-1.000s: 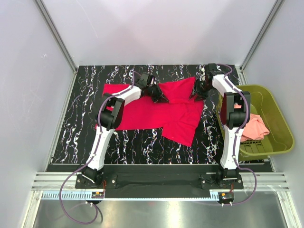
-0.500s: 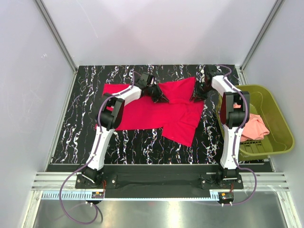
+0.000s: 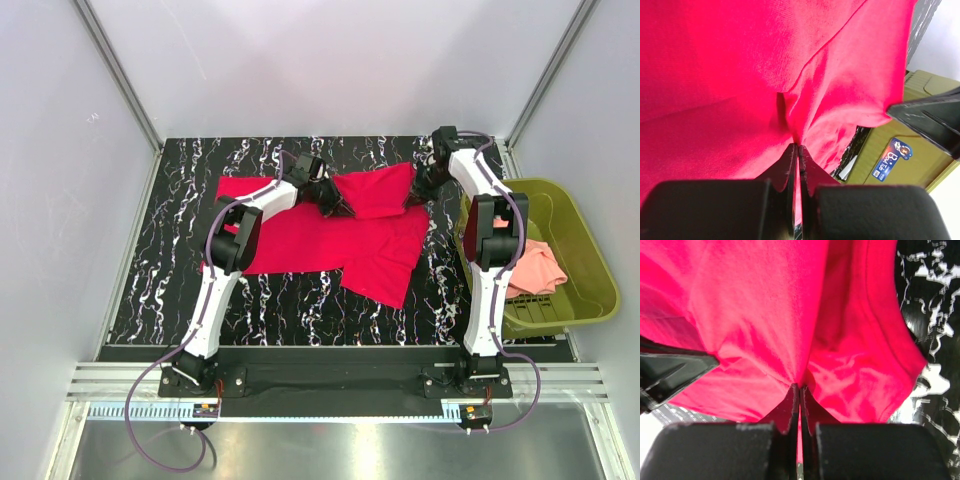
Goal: Fold and stack the t-shirts
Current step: Fold the tshirt
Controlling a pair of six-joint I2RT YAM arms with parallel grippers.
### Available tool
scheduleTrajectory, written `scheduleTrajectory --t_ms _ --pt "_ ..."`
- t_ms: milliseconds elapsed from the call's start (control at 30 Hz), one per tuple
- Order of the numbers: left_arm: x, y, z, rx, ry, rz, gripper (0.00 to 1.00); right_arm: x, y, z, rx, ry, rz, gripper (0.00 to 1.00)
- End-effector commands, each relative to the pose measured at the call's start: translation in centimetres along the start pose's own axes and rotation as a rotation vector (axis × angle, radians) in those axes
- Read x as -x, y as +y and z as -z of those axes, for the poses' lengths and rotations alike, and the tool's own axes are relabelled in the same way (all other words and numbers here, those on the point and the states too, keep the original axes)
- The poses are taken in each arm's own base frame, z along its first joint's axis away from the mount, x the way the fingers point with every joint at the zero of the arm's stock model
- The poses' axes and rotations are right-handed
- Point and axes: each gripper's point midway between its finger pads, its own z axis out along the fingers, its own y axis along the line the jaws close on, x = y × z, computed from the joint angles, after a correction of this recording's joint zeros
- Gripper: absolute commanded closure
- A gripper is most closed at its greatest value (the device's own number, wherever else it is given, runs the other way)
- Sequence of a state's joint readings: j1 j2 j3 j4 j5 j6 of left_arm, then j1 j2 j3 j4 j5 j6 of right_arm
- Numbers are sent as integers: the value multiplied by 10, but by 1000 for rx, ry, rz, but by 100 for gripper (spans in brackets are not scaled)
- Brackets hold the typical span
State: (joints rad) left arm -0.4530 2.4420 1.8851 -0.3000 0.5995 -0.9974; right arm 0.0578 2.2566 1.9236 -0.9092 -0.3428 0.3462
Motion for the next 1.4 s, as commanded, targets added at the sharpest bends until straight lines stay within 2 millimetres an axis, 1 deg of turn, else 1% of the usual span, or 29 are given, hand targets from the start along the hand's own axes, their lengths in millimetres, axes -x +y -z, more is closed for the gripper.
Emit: scheduleTrajectory --t_ms 0,33,67,167,200,300,367,433,467,500,533,567,600,633,667,700,767,800,867,900,967,1033,1067,1100,1133,1167,1233,1267,1367 --pt "0 -16 6 -43 18 -37 93 0 8 18 11 30 -58 100" --pt "0 -15 6 -38 20 -39 88 -9 2 13 -8 75 -67 97" --pt "-1 -11 6 -27 27 -35 85 -11 0 12 -16 87 -52 87" --pt "-3 -10 9 -16 33 -58 74 -20 -16 7 -76 101 -42 72" --pt "1 -10 13 -4 14 -75 70 -17 -17 9 -78 82 -33 63" --pt "11 -19 36 11 -42 -177 61 4 -13 19 -88 -18 -3 53" --pt "21 -33 61 21 -101 -285 57 24 -7 26 -86 -83 21 48" --pt "39 -23 84 102 -176 -356 55 38 -1 28 -77 -127 32 45" --pt "45 -28 103 116 -217 -376 55 49 4 28 -68 -154 37 45" --pt "63 -11 118 166 -271 -357 55 56 7 28 -60 -170 33 45" --pt "72 -3 131 181 -297 -347 56 59 7 17 -54 -166 30 45" --pt "82 -1 145 180 -335 -340 60 71 15 21 -29 -197 27 44" --pt "100 21 161 199 -362 -287 62 78 17 20 -22 -213 22 44" --pt "109 29 170 204 -379 -268 65 81 16 9 -19 -207 12 44" --pt "117 42 179 220 -386 -240 67 91 24 11 3 -233 -2 43" --pt "133 63 195 241 -412 -195 68 99 28 8 29 -254 -6 43" --pt "152 89 217 268 -453 -146 69 101 37 -6 86 -244 -48 45" --pt "157 100 221 275 -460 -127 69 108 41 -11 117 -264 -59 46" --pt "171 121 235 280 -485 -83 69 107 40 -28 136 -247 -112 51" --pt "174 133 232 284 -477 -59 69 111 40 -32 150 -262 -124 56" --pt "184 141 237 278 -483 -31 69 111 34 -47 144 -255 -165 60" --pt "189 160 225 285 -453 4 70 117 29 -57 132 -279 -178 64" --pt "195 164 225 288 -451 13 70 120 28 -60 135 -288 -180 65" --pt "196 169 222 290 -440 24 71 125 28 -62 142 -303 -176 65" --pt "196 185 211 302 -415 54 71 126 21 -71 127 -300 -187 66" --pt "197 191 210 302 -408 74 71 135 26 -68 139 -323 -181 66" --pt "203 196 209 287 -405 101 74 144 23 -72 145 -326 -196 64" --pt "203 207 208 306 -398 124 75 146 23 -74 152 -323 -198 63" --pt "217 211 222 308 -443 132 73 157 27 -68 178 -345 -183 58"
